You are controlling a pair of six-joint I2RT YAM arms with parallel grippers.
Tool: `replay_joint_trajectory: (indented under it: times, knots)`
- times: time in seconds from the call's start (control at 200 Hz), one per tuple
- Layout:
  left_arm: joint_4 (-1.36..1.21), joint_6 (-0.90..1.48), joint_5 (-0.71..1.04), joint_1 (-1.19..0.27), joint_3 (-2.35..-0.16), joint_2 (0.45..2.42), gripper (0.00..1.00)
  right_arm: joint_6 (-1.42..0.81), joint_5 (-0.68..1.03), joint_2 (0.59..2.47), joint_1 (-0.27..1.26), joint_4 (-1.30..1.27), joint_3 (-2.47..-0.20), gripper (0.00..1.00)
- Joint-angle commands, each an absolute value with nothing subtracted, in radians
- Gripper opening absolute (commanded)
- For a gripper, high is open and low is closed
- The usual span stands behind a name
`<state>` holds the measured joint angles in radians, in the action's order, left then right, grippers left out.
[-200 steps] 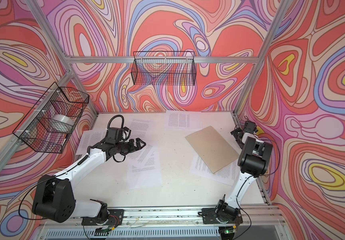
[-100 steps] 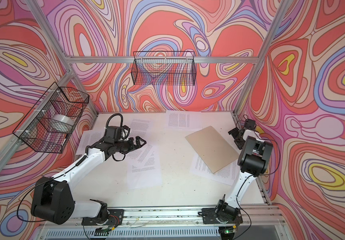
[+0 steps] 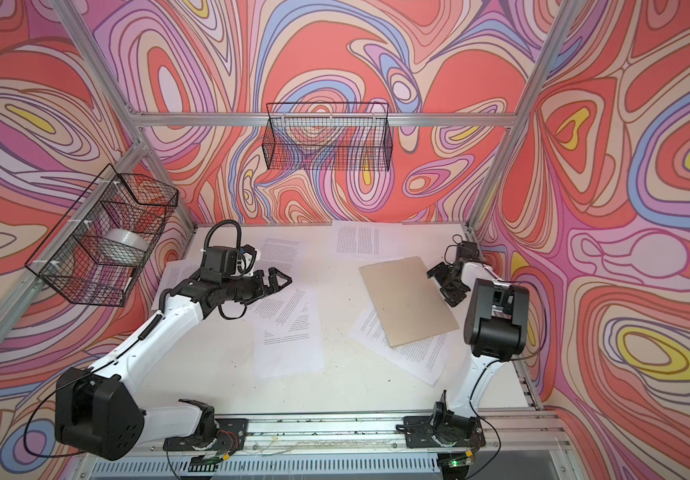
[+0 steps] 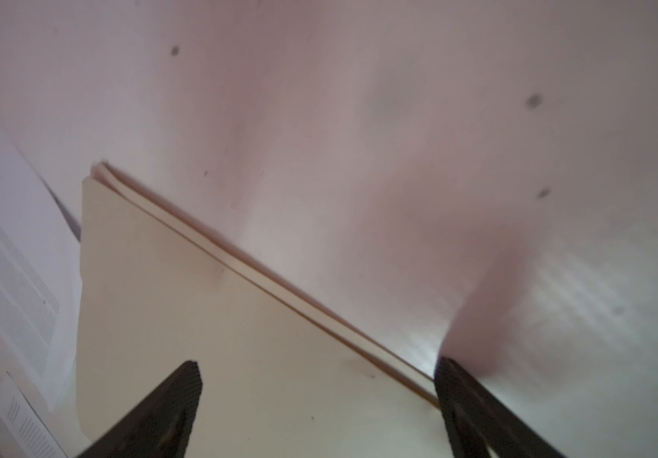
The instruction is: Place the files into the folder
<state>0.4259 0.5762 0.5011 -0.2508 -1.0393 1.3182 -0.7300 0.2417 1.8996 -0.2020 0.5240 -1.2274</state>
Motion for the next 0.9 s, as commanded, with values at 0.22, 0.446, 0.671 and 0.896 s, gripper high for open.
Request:
replay_joint_trajectory:
  times: [0.22, 0.446, 0.671, 0.896]
  knots:
    - [0.568, 0.497, 0.523, -0.308, -1.138, 1.418, 1.00, -0.823, 0.450, 1.860, 0.110, 0.440, -1.021, 0.98]
    - [0.554, 0.538, 0.394, -0.376, -1.149, 1.572, 0.78, -0.664, 0.466, 1.790, 0.110, 0.347, -1.069, 0.98]
    - [0.499, 0.578, 0.420, -0.378, -1.190, 1.730, 0.34, -0.600, 0.488, 1.786, 0.111, 0.308, -1.083, 0.96]
    - [0.460, 0.602, 0.449, -0.382, -1.238, 1.824, 0.29, -0.574, 0.516, 1.792, 0.109, 0.284, -1.083, 0.95]
